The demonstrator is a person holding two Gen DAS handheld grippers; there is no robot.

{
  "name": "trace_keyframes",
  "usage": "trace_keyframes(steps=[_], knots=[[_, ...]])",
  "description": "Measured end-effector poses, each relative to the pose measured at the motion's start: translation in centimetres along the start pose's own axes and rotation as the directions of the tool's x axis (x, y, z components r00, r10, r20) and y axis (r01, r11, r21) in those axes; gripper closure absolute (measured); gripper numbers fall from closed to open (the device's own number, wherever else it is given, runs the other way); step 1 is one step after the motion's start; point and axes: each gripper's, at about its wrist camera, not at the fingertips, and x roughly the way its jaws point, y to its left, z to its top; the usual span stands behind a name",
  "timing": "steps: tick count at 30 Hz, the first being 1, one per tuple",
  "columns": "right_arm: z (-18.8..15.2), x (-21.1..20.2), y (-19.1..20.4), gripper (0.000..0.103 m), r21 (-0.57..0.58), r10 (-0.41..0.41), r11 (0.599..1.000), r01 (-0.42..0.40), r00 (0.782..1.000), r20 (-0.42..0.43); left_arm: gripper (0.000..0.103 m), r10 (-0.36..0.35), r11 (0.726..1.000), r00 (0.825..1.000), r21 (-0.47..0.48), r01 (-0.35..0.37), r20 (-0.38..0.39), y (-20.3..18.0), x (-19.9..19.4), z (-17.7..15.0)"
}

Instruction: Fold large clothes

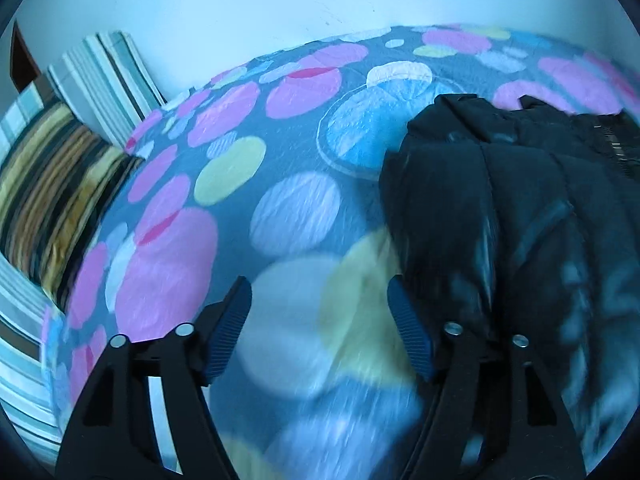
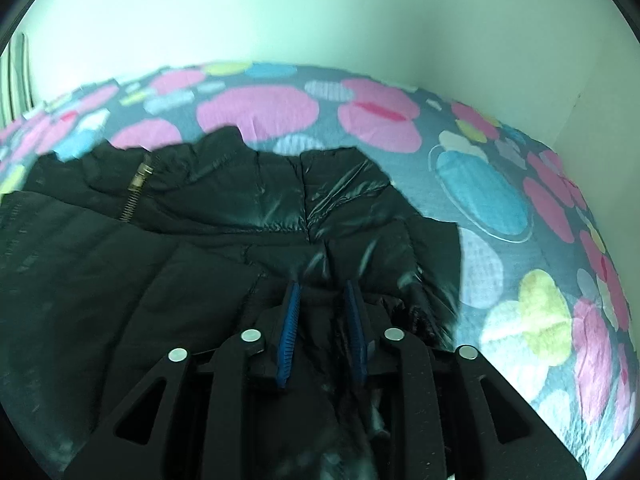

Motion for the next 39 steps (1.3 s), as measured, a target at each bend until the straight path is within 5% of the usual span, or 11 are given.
trace_keyframes(steps=[4, 10, 16, 22, 31, 34, 39], knots=[[-3.1, -4.6, -1.5, 0.048, 0.013, -0.006, 1.000, 0.006, 0.999, 0.043, 0.029, -0.039, 0.999, 0.999, -0.015, 0.039, -0.001, 1.7, -2.8, -4.1], [-9.7, -9.9, -3.4, 0.048, 0.023, 0.003, 1.000, -0.003, 1.000, 0.004, 0.025, -0.128, 0.991, 0.992, -0.049, 0.127, -0.017, 3.9, -7.4, -12.0], [-15.4, -14.1, -5.2, 0.048, 0.045, 0.037, 0.998, -0.036, 0.999, -0.036, 0.025, -0.268, 0.957, 0.962, -0.124, 0.261, -0.046, 5.1, -11.1, -18.3], [-19.8, -15.9, -5.6, 0.048, 0.051, 0.083, 0.996, -0.079, 0.994, -0.076, 0.023, -0.406, 0.905, 0.913, -0.156, 0.396, -0.035, 5.2, -13.7, -21.5], [-23.7, -16.3, -5.7, 0.048, 0.102, 0.176, 0.981, -0.163, 0.976, -0.130, 0.023, -0.485, 0.872, 0.873, -0.112, 0.477, -0.058, 3.5, -14.5, -24.1], [-24.3, -16.7, -5.7, 0.048, 0.115, 0.208, 0.974, -0.194, 0.969, -0.136, 0.024, -0.541, 0.836, 0.839, -0.155, 0.527, -0.064, 3.6, -14.3, -24.5], [-25.2, -17.0, -6.0, 0.048, 0.171, 0.279, 0.952, -0.253, 0.948, -0.151, 0.029, -0.579, 0.811, 0.814, -0.144, 0.567, -0.056, 3.3, -14.7, -24.8]])
